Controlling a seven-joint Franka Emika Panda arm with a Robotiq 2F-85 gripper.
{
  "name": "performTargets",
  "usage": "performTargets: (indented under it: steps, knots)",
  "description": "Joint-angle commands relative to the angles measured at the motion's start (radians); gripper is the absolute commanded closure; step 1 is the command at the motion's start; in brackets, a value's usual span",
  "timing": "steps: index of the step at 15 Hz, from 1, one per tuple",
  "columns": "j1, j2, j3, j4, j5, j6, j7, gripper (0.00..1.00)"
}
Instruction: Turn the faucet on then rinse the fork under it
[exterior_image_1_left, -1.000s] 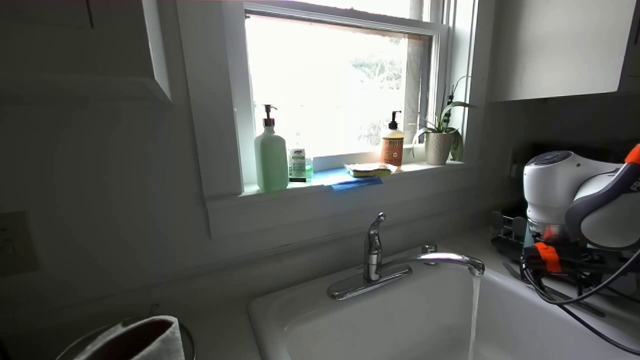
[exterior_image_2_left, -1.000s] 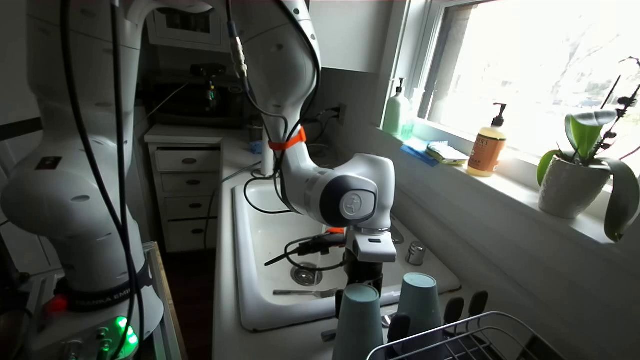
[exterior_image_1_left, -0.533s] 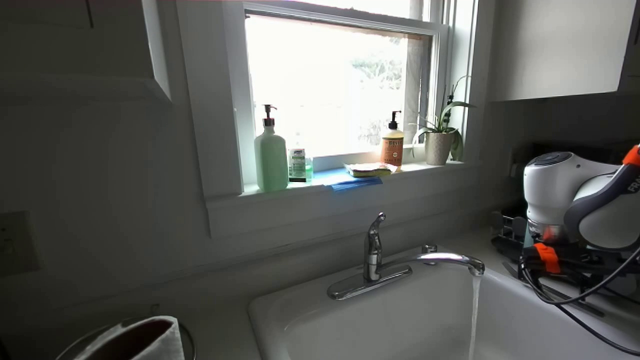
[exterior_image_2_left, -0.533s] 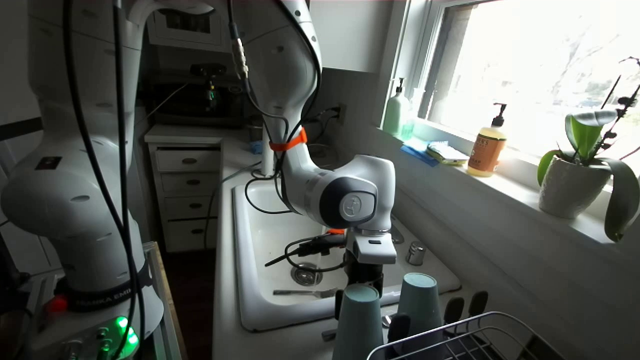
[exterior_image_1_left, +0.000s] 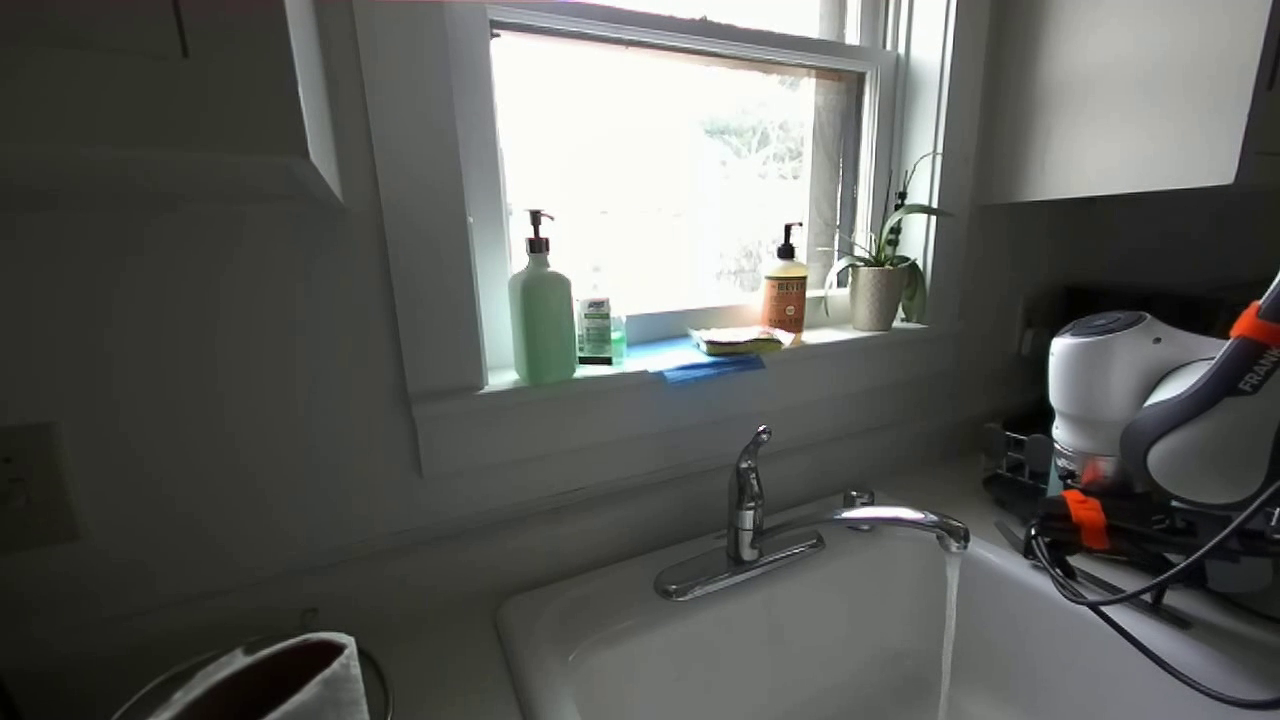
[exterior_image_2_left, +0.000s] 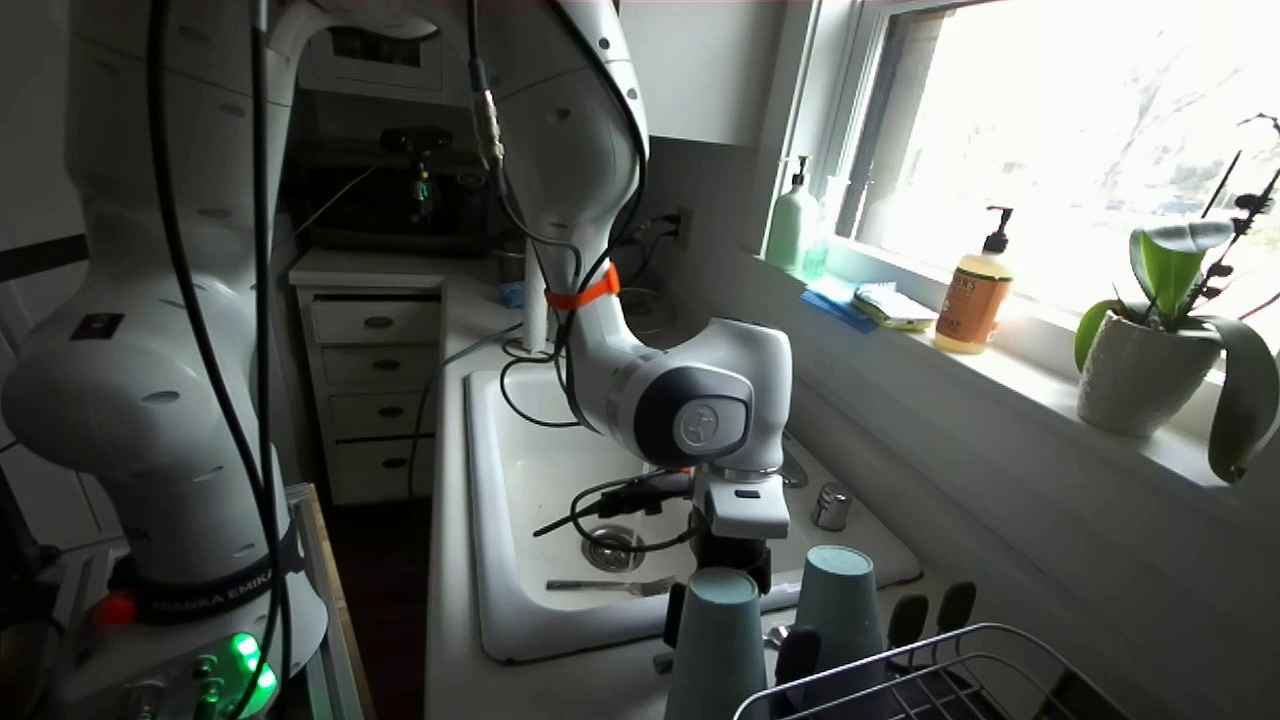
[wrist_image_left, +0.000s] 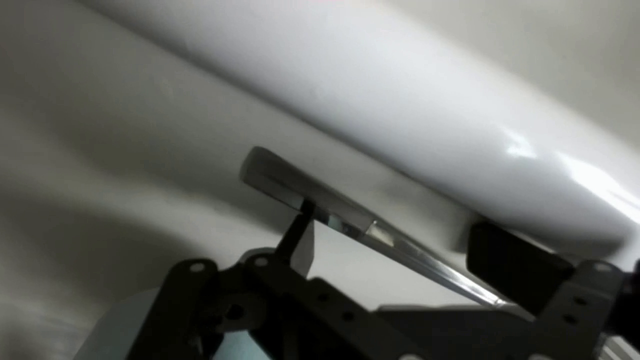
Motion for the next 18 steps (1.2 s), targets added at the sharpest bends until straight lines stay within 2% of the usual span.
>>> performTargets:
  steps: [1, 7, 9, 13, 14, 15, 16, 18]
  knots:
    - [0.02, 0.023, -0.02, 0.003, 0.016, 0.032, -0.012, 0.49]
    - [0.019, 0.019, -0.017, 0.006, 0.021, 0.027, -0.021, 0.91]
    - [0.017, 0.018, -0.018, 0.008, 0.023, 0.026, -0.024, 1.0]
    - [0.018, 0.019, -0.023, 0.008, 0.022, 0.029, -0.027, 1.0]
    - [0.051, 0.072, 0.003, 0.073, 0.052, -0.025, 0.027, 1.0]
    - [0.055, 0.076, 0.005, 0.083, 0.056, -0.028, 0.033, 1.0]
    - [-0.021, 0.05, 0.008, 0.063, 0.108, 0.038, -0.092, 1.0]
    - [-0.02, 0.032, -0.021, 0.077, 0.111, 0.031, -0.138, 1.0]
